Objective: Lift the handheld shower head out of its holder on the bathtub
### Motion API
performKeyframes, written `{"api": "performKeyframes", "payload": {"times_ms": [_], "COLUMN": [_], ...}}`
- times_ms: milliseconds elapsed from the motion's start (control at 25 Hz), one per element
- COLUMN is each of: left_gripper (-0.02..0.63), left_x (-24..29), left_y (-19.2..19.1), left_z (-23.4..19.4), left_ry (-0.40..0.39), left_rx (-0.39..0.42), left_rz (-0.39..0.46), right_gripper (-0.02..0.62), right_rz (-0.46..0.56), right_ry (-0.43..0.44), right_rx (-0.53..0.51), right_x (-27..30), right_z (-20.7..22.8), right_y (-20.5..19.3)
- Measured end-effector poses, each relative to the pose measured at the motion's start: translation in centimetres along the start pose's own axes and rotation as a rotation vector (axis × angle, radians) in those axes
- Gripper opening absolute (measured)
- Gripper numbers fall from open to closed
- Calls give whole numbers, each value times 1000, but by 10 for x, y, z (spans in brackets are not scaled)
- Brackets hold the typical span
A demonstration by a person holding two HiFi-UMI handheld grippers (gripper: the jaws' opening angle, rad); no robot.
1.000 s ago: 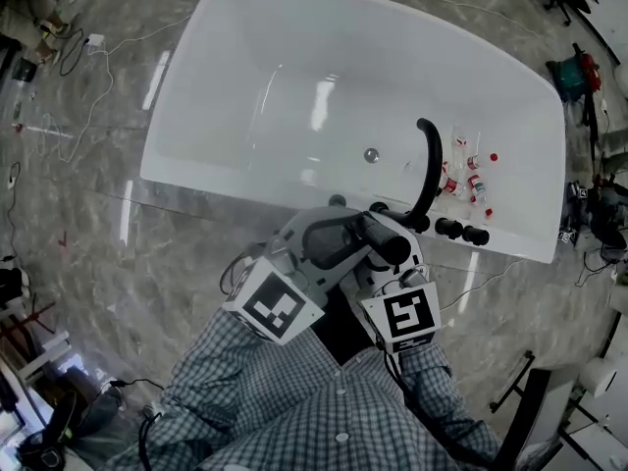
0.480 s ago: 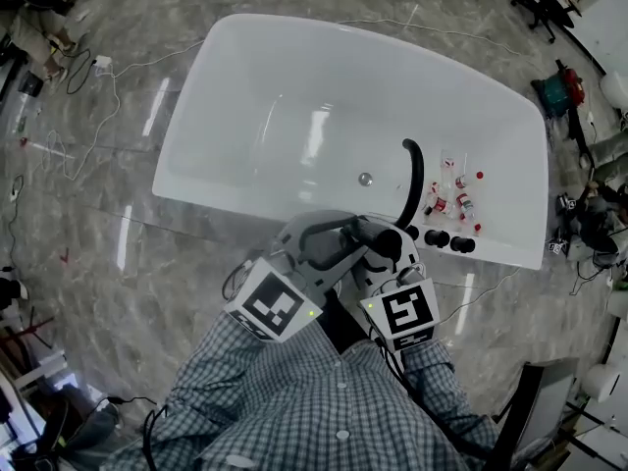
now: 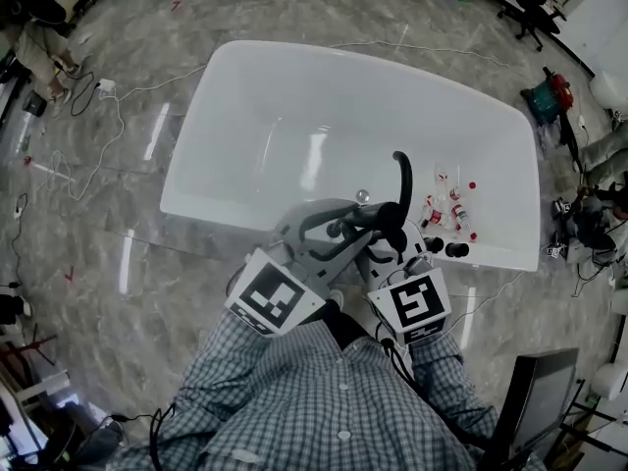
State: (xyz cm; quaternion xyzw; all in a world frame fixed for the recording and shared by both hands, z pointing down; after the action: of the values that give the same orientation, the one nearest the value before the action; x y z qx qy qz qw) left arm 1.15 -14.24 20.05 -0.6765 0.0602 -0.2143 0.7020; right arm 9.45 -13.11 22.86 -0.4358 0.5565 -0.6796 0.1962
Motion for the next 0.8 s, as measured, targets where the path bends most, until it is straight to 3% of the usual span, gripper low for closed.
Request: {"api": "performKeyframes", "payload": {"times_ms": [800], "left_gripper": [129], "left_x": [-5], "left_y": [102], "left_z": [-21], "left_ry": [32], "left_rx": [87], "left_rz": [165], "right_gripper": [130], "right_rz": [239], "right_ry": [-30], "right_rx": [-114], "right_x": [-35], "right_z": [22], "right_y": [98]}}
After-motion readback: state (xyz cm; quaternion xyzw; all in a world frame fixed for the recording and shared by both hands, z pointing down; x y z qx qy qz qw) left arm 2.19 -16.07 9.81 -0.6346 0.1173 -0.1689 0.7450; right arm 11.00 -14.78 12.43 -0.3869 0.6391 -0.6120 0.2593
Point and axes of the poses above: the fingertips, and each gripper's own axes: x forward along the fingers, z to its right, y out of its top, the point moved 7 cm from there along -x, backward along the fingers, and after that the axes turned 2 degrees about x, right-handed, at the moved point
